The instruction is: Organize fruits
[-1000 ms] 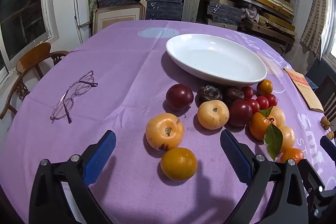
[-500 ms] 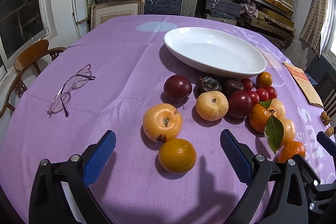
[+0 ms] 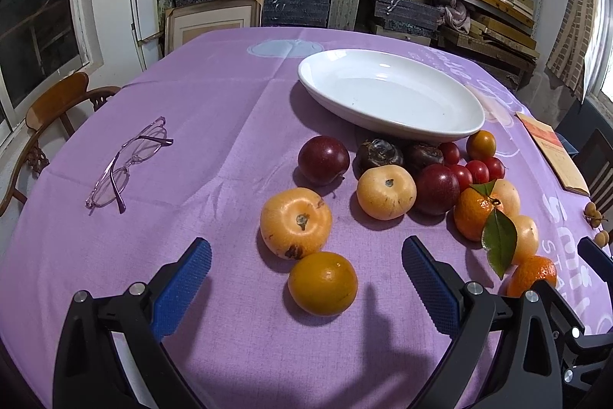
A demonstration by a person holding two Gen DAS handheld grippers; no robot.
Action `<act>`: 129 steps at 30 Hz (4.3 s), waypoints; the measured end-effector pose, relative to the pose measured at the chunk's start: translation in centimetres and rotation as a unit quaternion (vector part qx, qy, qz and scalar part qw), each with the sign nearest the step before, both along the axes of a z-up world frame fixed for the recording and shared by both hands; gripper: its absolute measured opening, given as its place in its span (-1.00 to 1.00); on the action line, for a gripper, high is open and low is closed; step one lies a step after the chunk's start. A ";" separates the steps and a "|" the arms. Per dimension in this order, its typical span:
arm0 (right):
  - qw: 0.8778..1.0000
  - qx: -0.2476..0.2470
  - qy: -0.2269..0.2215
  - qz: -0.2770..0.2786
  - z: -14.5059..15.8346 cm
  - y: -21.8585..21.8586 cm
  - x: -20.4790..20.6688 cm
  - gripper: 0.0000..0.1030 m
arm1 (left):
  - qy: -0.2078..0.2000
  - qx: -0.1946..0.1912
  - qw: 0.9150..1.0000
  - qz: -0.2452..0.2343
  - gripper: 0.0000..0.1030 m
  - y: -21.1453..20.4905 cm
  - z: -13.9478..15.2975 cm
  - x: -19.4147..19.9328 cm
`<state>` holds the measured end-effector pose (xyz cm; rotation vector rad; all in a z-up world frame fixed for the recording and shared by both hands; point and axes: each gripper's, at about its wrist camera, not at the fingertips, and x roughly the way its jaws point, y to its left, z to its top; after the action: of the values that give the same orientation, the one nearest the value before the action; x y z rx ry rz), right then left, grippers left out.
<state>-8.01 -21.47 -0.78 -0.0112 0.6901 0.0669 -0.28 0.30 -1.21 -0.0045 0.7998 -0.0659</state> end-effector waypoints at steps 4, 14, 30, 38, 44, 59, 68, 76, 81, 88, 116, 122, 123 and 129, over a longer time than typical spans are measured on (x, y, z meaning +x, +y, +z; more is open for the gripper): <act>1.000 -0.004 -0.003 0.001 0.1 0.2 0.0 0.92 | -0.001 0.000 1.000 0.001 0.93 0.0 0.0 0.0; 1.000 -0.007 -0.014 -0.005 1.6 0.0 1.3 0.92 | -0.003 0.000 1.000 0.005 0.93 0.2 0.3 -0.2; 1.000 -0.004 -0.017 -0.009 2.0 -0.5 1.6 0.92 | -0.005 0.005 1.000 0.007 0.93 0.2 0.4 -0.3; 1.000 -0.003 -0.018 -0.009 2.0 -0.5 1.7 0.92 | -0.005 0.004 1.000 0.007 0.93 0.3 0.3 -0.3; 1.000 -0.003 -0.018 -0.009 2.0 -0.5 1.7 0.92 | -0.005 0.005 1.000 0.007 0.93 0.4 0.3 -0.3; 1.000 0.000 -0.016 -0.007 2.1 -0.4 1.7 0.92 | -0.002 0.005 1.000 0.005 0.93 0.0 -0.1 -0.2; 1.000 0.003 -0.007 0.003 1.0 -0.2 1.1 0.92 | 0.008 0.003 1.000 0.008 0.93 -0.3 -0.4 0.5; 1.000 0.008 0.010 0.024 -0.3 -0.1 1.1 0.62 | 0.011 0.002 1.000 0.015 0.93 0.3 -0.6 0.9; 0.998 0.010 0.056 0.035 -1.5 0.0 2.2 0.37 | 0.012 0.003 1.000 0.003 0.93 0.1 -0.6 1.0; 0.996 0.015 0.071 0.053 -2.0 0.3 2.0 -0.10 | 0.020 -0.006 1.000 0.000 0.93 0.4 -0.8 1.3; 0.994 0.079 0.058 0.056 -1.6 -1.9 1.8 -0.11 | 0.072 -0.087 0.993 -0.021 -0.13 3.0 -1.5 4.9; 0.995 0.078 0.035 0.053 0.3 -2.7 2.4 -0.11 | 0.033 -0.065 0.996 -0.045 -0.13 1.9 1.4 4.9; 0.995 0.075 0.029 0.059 1.1 -2.7 2.9 -0.11 | 0.025 -0.058 0.996 -0.055 -0.13 1.3 2.3 5.4; 0.995 0.047 -0.003 0.090 5.8 -2.5 9.9 -0.11 | -0.024 -0.029 0.993 -0.109 -0.13 -2.9 5.2 9.9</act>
<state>1.87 -23.97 5.01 0.0158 0.6788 0.2723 9.62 -2.61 4.02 0.0293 0.7483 -0.2946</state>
